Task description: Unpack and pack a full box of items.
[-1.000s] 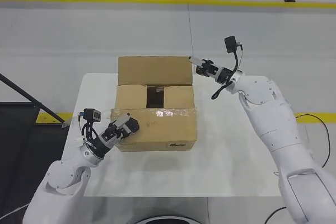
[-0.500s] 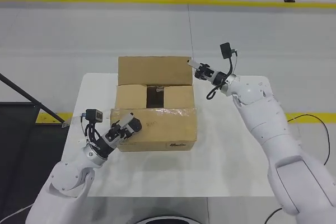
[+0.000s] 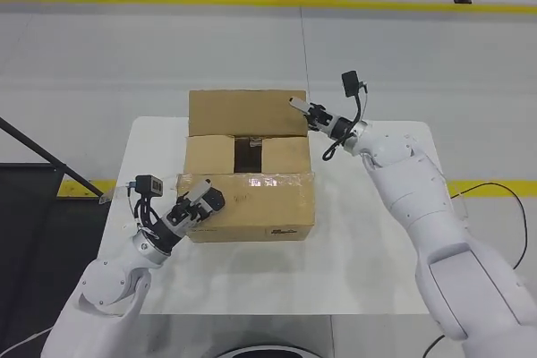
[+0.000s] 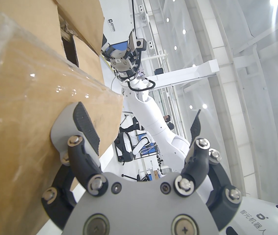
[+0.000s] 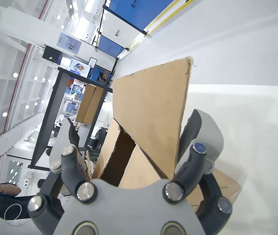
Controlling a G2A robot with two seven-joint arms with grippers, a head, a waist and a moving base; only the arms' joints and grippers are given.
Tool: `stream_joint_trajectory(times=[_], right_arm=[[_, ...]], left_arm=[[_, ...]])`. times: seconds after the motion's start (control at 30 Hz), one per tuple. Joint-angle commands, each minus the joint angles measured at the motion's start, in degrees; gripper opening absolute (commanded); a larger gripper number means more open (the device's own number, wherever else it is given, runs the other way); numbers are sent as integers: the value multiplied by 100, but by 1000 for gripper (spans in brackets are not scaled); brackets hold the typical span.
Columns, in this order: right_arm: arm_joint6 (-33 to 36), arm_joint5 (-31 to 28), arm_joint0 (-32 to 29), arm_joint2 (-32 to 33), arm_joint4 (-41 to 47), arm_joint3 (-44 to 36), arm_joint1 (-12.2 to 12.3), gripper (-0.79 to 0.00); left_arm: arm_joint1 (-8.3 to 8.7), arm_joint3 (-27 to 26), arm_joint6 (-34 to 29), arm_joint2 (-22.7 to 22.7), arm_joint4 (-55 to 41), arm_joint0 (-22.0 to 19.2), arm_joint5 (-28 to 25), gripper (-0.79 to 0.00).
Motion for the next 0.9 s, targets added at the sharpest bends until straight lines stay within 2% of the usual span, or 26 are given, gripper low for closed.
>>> stream_joint_trajectory(times=[0.0,0.47,0.87], right_arm=[[190,-126,0,85,185,34,4,0],[1872,-790,-217,756,1494,-111,188,0],[2800,116,-490,952,1625,-896,481,0]], left_arm=[[2,5,-34,3,-4,-15,-2,0],[-20,93,12,237,145,-327,264,0],[-33,148,72,346,234,-424,338,0]])
